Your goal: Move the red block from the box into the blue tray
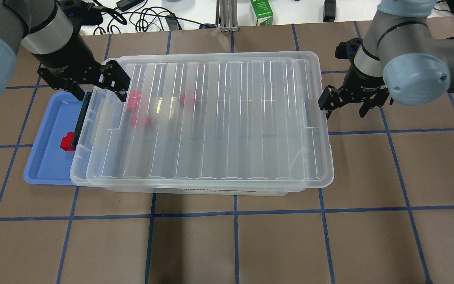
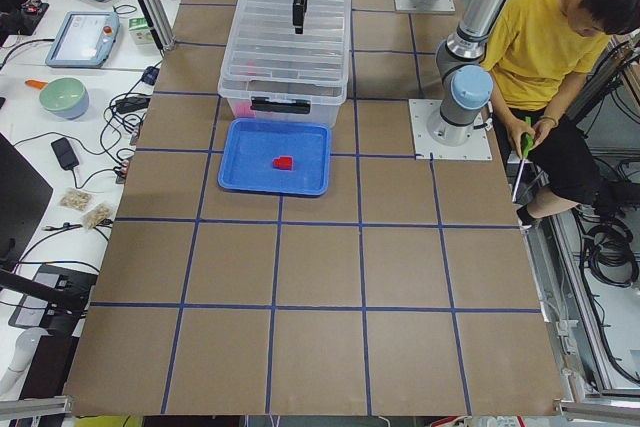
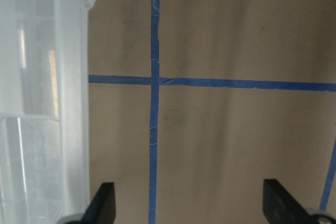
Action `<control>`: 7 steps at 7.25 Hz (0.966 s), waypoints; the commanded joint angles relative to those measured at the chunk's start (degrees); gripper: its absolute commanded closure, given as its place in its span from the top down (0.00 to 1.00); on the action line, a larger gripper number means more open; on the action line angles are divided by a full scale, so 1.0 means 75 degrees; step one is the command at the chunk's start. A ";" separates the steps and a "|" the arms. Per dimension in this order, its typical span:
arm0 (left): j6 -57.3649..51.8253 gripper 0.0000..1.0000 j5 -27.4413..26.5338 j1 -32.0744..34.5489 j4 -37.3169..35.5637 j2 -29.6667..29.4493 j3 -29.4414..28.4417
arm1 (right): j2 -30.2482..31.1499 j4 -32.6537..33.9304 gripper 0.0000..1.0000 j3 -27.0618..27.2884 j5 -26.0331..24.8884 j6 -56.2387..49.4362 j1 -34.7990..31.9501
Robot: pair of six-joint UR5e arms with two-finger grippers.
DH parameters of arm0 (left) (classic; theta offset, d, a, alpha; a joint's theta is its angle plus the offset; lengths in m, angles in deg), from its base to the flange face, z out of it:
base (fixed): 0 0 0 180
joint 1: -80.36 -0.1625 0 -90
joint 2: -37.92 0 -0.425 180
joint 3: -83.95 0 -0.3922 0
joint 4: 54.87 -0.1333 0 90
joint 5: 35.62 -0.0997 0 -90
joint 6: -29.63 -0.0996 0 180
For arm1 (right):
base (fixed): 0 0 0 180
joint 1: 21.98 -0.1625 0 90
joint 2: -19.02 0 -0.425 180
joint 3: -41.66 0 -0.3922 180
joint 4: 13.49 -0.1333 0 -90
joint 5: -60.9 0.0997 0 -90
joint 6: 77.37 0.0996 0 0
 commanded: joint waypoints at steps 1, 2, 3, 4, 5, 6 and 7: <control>0.0000 1.00 0.0003 -0.0002 -0.0018 0.0000 0.0015 | -0.0005 -0.0032 1.00 -0.0030 0.0021 0.0011 -0.0010; 0.0011 1.00 0.0003 -0.0002 -0.0018 0.0000 0.0027 | -0.0016 -0.0044 1.00 -0.0042 0.0021 0.0011 -0.0022; 0.0000 1.00 0.0003 -0.0002 -0.0018 0.0000 0.0038 | -0.0017 -0.0044 1.00 -0.0030 0.0021 -0.0001 -0.0034; 0.0000 1.00 -0.0008 -0.0002 -0.0018 0.0000 0.0027 | -0.0017 -0.0033 1.00 -0.0042 0.0033 -0.0013 -0.0045; 0.0011 1.00 0.0003 -0.0002 -0.0018 0.0000 0.0027 | -0.0028 -0.0033 1.00 -0.0042 0.0033 -0.0013 -0.0092; 0.0000 1.00 -0.0008 -0.0002 -0.0018 0.0000 0.0027 | -0.0040 -0.0033 1.00 -0.0042 0.0033 -0.0013 -0.0127; -0.0012 1.00 -0.0125 -0.0002 -0.0018 0.0000 -0.0008 | -0.0040 -0.0021 1.00 -0.0042 0.0102 -0.0013 -0.0127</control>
